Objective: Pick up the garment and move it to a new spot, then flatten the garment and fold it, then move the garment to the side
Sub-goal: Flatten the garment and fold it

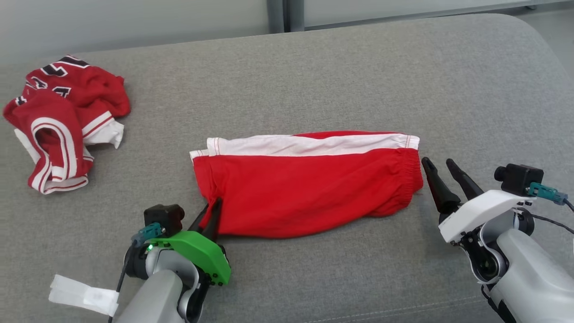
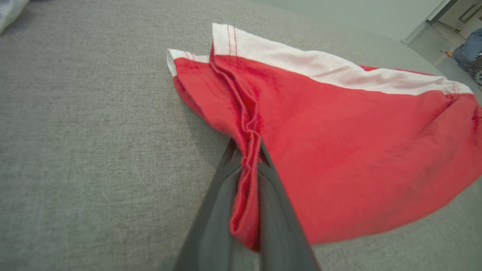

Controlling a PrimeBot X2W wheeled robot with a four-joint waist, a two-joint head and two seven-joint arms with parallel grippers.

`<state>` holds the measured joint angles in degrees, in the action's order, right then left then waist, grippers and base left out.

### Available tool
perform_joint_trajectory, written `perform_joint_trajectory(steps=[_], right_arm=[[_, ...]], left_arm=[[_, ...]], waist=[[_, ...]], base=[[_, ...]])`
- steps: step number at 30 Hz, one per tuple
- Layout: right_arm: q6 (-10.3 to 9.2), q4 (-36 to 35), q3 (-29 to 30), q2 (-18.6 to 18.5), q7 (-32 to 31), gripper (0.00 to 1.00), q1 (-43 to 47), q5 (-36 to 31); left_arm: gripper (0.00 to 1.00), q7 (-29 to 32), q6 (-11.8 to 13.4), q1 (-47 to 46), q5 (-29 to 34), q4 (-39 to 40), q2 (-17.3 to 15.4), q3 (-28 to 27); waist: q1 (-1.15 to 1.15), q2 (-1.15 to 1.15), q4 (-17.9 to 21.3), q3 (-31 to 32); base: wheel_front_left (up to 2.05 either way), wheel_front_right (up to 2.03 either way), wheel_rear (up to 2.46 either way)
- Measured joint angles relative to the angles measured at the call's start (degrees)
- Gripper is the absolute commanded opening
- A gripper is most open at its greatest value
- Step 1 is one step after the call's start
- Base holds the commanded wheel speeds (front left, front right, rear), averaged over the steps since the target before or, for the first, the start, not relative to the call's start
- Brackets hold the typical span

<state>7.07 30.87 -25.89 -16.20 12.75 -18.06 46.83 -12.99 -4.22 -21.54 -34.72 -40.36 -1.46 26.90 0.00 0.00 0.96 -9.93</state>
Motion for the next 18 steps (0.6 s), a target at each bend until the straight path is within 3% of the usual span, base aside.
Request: perform_joint_trajectory(steps=[11,12,13,14,18], right_arm=[[-0.04,0.8,-2.2,1.0,-3.6,1.00,0.0,-0.1],[-0.10,1.0,-2.3,1.0,-4.0,1.00,-0.1,-0.4],[-0.11,1.1,-2.4,0.9,-4.3,1.00,-0.1,-0.7],[-0.18,1.2,-2.4,0.9,-4.3,1.00,-0.1,-0.7],[-0.92,2.0,-2.4,0.3,-5.1,1.00,-0.3,-1.1]], left_arm=[[0.00,-0.2,4.2,5.6,-2.0,6.5,-0.4,3.8],[0.15,-0.3,4.6,5.9,-2.2,7.1,-0.5,4.2],[0.52,-0.3,5.0,6.1,-2.4,7.7,-0.5,4.5],[1.00,-0.3,5.6,6.3,-2.4,8.1,-0.5,4.6],[1.00,-0.8,8.2,6.5,-1.8,10.6,-0.5,3.6]], waist=[[0.00,0.00,-3.2,2.1],[0.00,0.00,-3.2,2.2],[0.00,0.00,-3.2,2.2],[0.00,0.00,-3.2,2.2],[0.00,0.00,-3.1,2.4]], base=[[0.00,0.00,0.00],[0.00,0.00,0.00],[0.00,0.00,0.00],[0.00,0.00,0.00],[0.00,0.00,0.00]])
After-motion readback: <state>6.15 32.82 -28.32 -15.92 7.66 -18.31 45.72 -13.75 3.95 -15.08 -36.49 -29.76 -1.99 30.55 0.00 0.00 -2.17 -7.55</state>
